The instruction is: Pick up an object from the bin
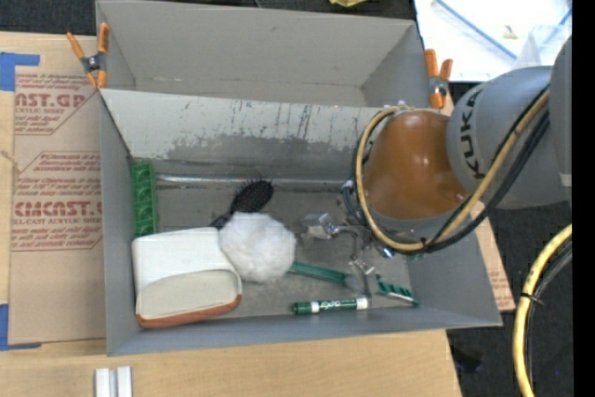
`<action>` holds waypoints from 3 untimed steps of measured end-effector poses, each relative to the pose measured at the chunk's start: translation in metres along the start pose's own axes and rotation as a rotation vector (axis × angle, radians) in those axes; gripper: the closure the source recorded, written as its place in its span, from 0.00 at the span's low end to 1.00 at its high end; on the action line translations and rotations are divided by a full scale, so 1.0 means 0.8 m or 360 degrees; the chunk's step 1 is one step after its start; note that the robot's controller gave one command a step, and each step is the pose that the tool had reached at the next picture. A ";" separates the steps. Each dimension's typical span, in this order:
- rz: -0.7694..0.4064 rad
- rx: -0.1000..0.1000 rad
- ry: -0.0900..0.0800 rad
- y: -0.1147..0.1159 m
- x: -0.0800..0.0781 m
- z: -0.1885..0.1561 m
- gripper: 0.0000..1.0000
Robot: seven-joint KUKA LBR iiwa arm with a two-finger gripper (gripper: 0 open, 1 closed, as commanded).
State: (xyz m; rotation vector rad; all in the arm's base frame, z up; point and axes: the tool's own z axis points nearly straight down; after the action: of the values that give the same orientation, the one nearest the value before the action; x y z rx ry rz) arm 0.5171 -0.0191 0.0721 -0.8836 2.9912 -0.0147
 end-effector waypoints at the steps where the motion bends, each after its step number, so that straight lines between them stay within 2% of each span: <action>1: -0.0633 -0.0009 -0.0006 -0.007 -0.084 -0.003 1.00; 2: -0.0633 -0.0008 -0.0009 -0.007 -0.084 -0.003 1.00; 3: -0.0605 -0.0015 -0.0005 0.002 -0.077 -0.114 1.00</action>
Offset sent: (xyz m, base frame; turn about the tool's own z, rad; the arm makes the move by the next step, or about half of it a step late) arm 0.0000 0.0000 0.0000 0.0000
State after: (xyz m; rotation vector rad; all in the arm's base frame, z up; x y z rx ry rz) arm 0.5659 0.0162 0.1641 -1.4337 2.7723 -0.0059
